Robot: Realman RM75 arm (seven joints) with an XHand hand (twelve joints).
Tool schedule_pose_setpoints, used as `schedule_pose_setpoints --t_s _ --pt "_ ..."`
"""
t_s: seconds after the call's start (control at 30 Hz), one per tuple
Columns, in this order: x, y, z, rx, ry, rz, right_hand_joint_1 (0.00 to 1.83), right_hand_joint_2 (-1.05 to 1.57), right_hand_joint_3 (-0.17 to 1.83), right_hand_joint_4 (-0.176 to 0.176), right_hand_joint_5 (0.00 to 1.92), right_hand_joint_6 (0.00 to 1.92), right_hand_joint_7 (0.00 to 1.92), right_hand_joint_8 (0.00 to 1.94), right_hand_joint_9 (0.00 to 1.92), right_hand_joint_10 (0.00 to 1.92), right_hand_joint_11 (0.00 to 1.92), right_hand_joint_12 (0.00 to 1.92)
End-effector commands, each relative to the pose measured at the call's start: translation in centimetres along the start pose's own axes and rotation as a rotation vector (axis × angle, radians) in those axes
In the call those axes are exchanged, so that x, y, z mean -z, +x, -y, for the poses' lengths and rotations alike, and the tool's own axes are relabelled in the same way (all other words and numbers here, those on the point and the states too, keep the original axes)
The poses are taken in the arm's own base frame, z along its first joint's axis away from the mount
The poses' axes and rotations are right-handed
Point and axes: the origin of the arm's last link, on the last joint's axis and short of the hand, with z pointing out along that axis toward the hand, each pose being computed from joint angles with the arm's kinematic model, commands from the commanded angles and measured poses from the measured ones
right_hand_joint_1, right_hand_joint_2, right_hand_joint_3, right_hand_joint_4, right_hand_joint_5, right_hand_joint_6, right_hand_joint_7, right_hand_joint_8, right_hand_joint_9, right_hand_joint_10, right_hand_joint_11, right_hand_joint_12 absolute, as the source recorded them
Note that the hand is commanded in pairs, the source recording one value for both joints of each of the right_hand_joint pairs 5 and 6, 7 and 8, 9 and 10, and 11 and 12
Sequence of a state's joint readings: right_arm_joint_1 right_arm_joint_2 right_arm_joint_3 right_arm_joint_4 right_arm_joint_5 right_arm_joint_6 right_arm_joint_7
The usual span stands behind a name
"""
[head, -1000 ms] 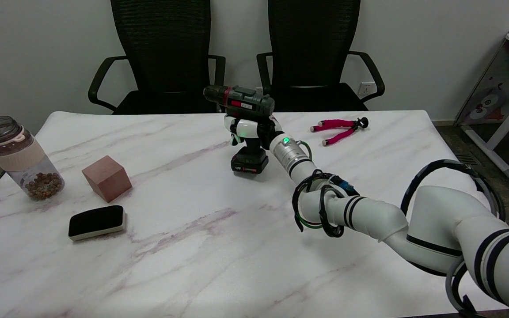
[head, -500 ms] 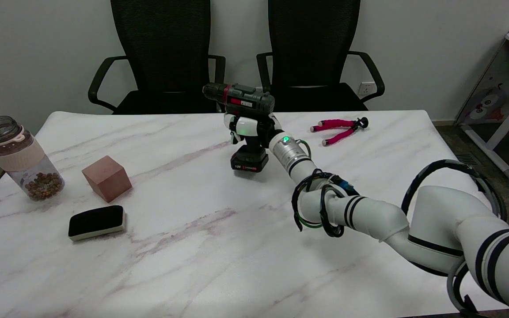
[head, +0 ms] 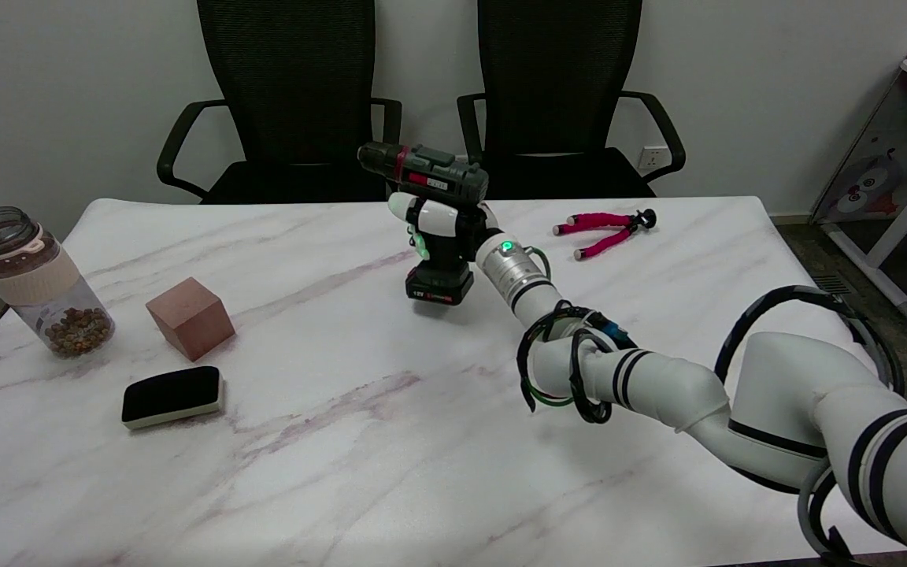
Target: Pick up the power screwdriver.
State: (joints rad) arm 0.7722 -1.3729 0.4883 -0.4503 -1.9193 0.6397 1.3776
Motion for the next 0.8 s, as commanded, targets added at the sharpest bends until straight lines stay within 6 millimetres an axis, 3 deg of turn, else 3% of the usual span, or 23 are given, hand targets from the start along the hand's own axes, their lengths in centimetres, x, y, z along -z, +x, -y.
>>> schedule_pose_setpoints --t_s 0.03,0.33,0.8 --pt "-0.2 -0.7 0.6 -0.015 0.018 0.015 0.95 0.72 0.91 0.006 1.43 1.43 1.43 1.43 1.92 1.92 1.89 1.89" --pt "-0.6 -1.6 1.8 -0.017 0.050 0.041 0.95 0.77 0.94 0.006 1.44 1.44 1.44 1.44 1.92 1.92 1.92 1.92" --pt "-0.7 -1.9 8.7 -0.060 0.241 0.140 0.96 0.82 0.90 0.026 1.50 1.50 1.50 1.50 1.92 1.92 1.92 1.92"
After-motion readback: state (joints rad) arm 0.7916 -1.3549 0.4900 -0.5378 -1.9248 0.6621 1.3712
